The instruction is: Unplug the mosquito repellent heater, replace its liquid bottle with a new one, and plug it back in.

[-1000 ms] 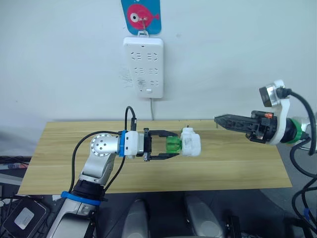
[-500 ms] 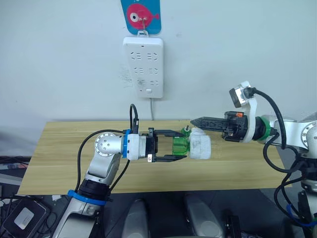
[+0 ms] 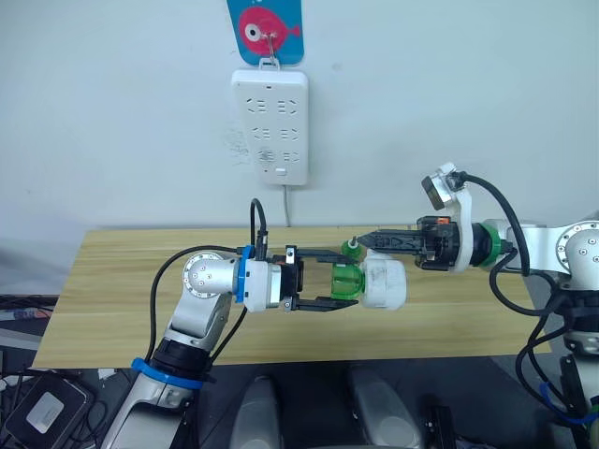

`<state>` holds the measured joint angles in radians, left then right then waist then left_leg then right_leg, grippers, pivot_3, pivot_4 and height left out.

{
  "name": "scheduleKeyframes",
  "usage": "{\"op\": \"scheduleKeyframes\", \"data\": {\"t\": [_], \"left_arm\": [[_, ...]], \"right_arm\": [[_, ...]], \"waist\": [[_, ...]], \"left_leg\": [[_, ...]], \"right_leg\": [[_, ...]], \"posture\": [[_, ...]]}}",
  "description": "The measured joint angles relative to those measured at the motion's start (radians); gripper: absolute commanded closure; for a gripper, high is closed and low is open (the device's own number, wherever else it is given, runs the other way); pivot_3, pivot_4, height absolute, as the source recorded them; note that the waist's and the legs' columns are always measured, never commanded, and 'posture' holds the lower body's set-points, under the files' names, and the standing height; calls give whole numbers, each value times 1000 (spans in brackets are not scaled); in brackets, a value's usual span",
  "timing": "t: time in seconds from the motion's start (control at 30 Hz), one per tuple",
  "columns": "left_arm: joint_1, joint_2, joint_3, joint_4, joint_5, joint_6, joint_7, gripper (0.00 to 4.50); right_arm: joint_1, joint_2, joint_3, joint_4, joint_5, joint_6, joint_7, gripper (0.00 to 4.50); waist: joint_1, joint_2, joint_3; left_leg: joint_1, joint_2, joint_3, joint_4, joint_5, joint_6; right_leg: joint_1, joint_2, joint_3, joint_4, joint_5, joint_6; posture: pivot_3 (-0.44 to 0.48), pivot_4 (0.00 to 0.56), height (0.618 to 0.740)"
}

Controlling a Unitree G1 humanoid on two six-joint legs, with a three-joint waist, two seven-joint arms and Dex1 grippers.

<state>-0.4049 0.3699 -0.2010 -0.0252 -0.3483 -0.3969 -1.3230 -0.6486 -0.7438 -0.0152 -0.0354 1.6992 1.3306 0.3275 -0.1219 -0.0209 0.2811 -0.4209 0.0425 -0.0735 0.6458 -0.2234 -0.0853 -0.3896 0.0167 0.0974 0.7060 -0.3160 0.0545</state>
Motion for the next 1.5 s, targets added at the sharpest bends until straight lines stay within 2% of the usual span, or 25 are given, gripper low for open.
{"op": "scheduleKeyframes", "data": {"t": [0.33,0.47,0.6,0.67,0.7,0.8,0.97,1.1,1.23,1.5], "left_arm": [[-26,-1,-7,-2,15,28,24,2232],[-41,-8,3,-9,20,62,104,2232],[-38,-19,48,-4,59,64,219,2232],[-29,-39,59,2,89,63,287,2232],[-18,-48,63,8,110,62,328,2232],[-7,-69,61,24,151,63,394,2232],[20,-111,58,46,252,61,540,2232],[16,-127,49,63,276,56,583,2232],[16,-136,29,75,277,49,591,2232],[15,-139,15,81,277,40,594,2232]], "right_arm": [[-1,17,-21,8,-38,-2,-6,4500],[-17,17,-74,8,-34,-50,-34,4500],[3,1,-174,-63,-12,-129,-110,3655],[82,7,-225,-133,28,-192,-195,3041],[133,22,-240,-173,58,-234,-259,2544],[197,46,-262,-231,98,-307,-362,1618],[419,103,-326,-394,148,-490,-603,13],[517,196,-292,-512,166,-620,-770,0],[516,310,-176,-581,158,-719,-902,0],[451,418,-45,-594,121,-818,-994,0]], "waist": [[2,0,0],[3,0,0],[4,0,0],[5,0,0],[6,0,0],[6,0,0],[8,0,0],[-2,0,0],[-23,0,0],[-22,1,0]], "left_leg": [[0,0,0,0,0,0],[-1,0,0,0,0,0],[-2,0,-1,-1,0,0],[-3,0,-2,-1,0,1],[-4,0,-2,-1,-1,1],[-5,-1,-1,0,-1,2],[-6,0,-3,-1,-1,2],[-4,0,-2,-1,-1,1],[-4,0,-1,-1,0,2],[-4,0,-2,-1,0,2]], "right_leg": [[0,0,0,-1,0,0],[-1,0,0,-1,0,0],[-1,0,-1,-2,0,0],[-1,0,-2,-4,0,0],[-1,0,-2,-5,0,0],[-1,-1,-1,-7,0,0],[-1,-1,-2,-7,0,0],[0,0,-1,-6,0,1],[0,1,0,-6,0,1],[0,0,-1,-7,0,1]], "posture": [[-174,234,729],[-183,237,729],[-194,239,729],[-201,241,729],[-201,241,729],[-210,243,729],[-227,245,729],[-234,246,729],[-234,246,729],[-224,242,729]]}}
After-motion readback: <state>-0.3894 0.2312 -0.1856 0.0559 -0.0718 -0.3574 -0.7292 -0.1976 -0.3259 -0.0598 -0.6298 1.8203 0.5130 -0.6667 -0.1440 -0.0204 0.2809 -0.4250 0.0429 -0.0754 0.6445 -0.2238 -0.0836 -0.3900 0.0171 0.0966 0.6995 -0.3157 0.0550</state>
